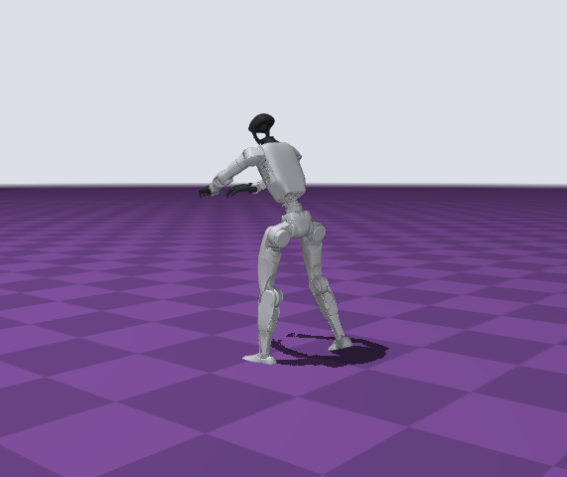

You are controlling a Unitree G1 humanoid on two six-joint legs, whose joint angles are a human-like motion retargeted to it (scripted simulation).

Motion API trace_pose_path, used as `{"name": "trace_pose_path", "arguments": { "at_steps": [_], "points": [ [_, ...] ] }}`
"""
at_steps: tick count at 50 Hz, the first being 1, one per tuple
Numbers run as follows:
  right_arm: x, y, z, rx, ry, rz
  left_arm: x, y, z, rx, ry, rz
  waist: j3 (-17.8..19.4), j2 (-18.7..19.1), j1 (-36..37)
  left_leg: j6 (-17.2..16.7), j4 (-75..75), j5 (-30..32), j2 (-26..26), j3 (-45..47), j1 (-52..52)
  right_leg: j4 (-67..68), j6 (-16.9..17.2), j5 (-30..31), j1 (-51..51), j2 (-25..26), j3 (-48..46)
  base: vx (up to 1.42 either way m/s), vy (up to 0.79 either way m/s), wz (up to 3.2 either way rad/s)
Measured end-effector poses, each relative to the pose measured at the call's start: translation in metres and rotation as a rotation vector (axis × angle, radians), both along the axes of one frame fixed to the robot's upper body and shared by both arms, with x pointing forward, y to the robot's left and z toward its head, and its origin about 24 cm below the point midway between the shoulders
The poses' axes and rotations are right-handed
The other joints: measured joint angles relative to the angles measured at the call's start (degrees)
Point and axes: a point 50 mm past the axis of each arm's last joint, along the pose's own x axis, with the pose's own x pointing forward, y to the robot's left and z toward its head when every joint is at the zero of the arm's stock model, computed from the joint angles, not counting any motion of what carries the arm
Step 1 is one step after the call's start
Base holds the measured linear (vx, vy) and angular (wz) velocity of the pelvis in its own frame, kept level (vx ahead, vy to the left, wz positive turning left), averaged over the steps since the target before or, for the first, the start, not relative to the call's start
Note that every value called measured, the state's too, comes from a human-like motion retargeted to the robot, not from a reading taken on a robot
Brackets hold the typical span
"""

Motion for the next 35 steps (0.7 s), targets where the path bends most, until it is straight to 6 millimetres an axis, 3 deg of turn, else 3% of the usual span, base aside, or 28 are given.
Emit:
{"name": "trace_pose_path", "arguments": {
  "at_steps": [5,10,12,14,15,18,20,22,27,28,30,31,32,35],
  "points": [
    [-0.017,0.016,0.066,-0.051,-0.179,0.070,-0.022,-0.002,0.069,0.093,-0.169,-0.058,-9.2,0.6,2.1,-1.5,-5.2,0.2,0.3,3.3,9.0,1.3,0.1,-4.8,14.0,-2.2,1.4,0.14,-0.03,-0.47],
    [-0.049,0.038,0.148,-0.157,-0.382,0.072,-0.064,-0.007,0.152,0.259,-0.410,-0.076,-13.4,-2.0,3.9,-1.4,-6.3,0.1,-1.1,6.6,13.1,-5.9,1.3,-3.2,24.8,-5.9,3.0,0.02,-0.14,-0.44],
    [-0.069,0.043,0.186,-0.198,-0.468,0.040,-0.085,-0.015,0.187,0.322,-0.532,-0.060,-12.6,-4.1,5.4,-1.0,-6.3,0.5,-1.9,7.9,13.6,-10.2,2.6,0.3,27.5,-6.6,5.2,-0.10,-0.26,-0.45],
    [-0.100,0.043,0.234,-0.193,-0.564,-0.016,-0.115,-0.026,0.231,0.426,-0.688,-0.005,-8.9,-7.3,6.4,-0.4,-3.4,-0.7,-1.5,9.3,13.1,-13.4,2.7,1.7,29.8,-7.1,5.2,-0.14,-0.34,-0.38],
    [-0.111,0.041,0.246,-0.188,-0.591,-0.021,-0.126,-0.028,0.244,0.464,-0.724,0.016,-9.3,-8.2,6.9,0.0,0.9,-3.2,-0.6,10.2,11.2,-14.4,2.7,1.4,30.4,-7.6,4.0,-0.16,-0.35,-0.32],
    [-0.140,0.038,0.275,-0.117,-0.714,-0.013,-0.159,-0.028,0.273,0.399,-0.829,0.013,-9.2,-11.2,8.6,0.1,-5.3,3.2,-2.2,10.4,12.6,-18.5,2.7,-2.4,32.1,-9.6,-0.8,-0.24,-0.36,-0.28],
    [-0.160,0.032,0.279,-0.095,-0.815,0.052,-0.181,-0.017,0.279,0.327,-0.868,-0.034,-11.8,-11.4,9.1,0.3,-0.1,2.5,-0.9,9.6,8.8,-20.0,2.7,-6.0,33.0,-10.1,-5.3,-0.26,-0.37,0.16],
    [-0.187,0.027,0.286,-0.052,-0.897,0.106,-0.211,-0.008,0.282,0.309,-0.957,-0.054,-10.6,-11.7,8.7,0.7,7.0,0.5,0.8,8.4,5.1,-20.8,2.6,-10.2,34.3,-10.1,-7.7,-0.27,-0.36,0.26],
    [-0.270,0.003,0.284,0.007,-1.196,0.227,-0.288,0.021,0.267,0.309,-1.235,-0.060,-1.3,-7.2,5.6,0.2,24.1,-4.6,8.9,1.1,0.0,-14.8,-1.1,-19.0,38.1,-3.9,-8.4,-0.25,-0.33,0.30],
    [-0.279,-0.004,0.279,0.021,-1.238,0.217,-0.293,0.024,0.258,0.307,-1.253,-0.067,0.5,-6.1,4.7,0.1,25.6,-4.9,10.2,-0.6,0.0,-12.5,-2.1,-20.0,38.6,-2.4,-8.5,-0.18,-0.27,0.39],
    [-0.280,-0.018,0.260,0.040,-1.308,0.153,-0.282,0.020,0.233,0.274,-1.257,-0.121,2.5,-4.7,3.6,0.1,26.9,-4.7,11.6,-3.2,0.7,-8.7,-2.9,-20.9,39.5,-0.4,-8.9,-0.12,-0.22,0.42],
    [-0.269,-0.029,0.240,0.047,-1.274,0.193,-0.268,0.026,0.213,0.221,-1.195,-0.162,-2.7,-4.0,3.8,0.0,25.7,-3.7,11.8,-3.8,0.2,-8.2,-2.9,-20.2,38.5,0.2,-9.2,-0.05,-0.18,0.37],
    [-0.265,-0.035,0.226,0.043,-1.265,0.213,-0.262,0.031,0.199,0.185,-1.166,-0.181,-5.4,-3.4,3.7,-0.1,24.5,-2.8,11.9,-4.2,0.1,-7.8,-2.9,-19.9,38.0,0.8,-9.5,-0.05,-0.17,0.30],
    [-0.280,-0.027,0.227,-0.012,-1.345,0.191,-0.275,0.031,0.194,0.201,-1.258,-0.182,0.2,-3.3,2.7,-0.4,20.4,-0.7,11.5,-4.3,3.5,-7.9,-2.5,-20.6,39.9,1.4,-10.1,-0.09,-0.15,0.15]
  ]
}}
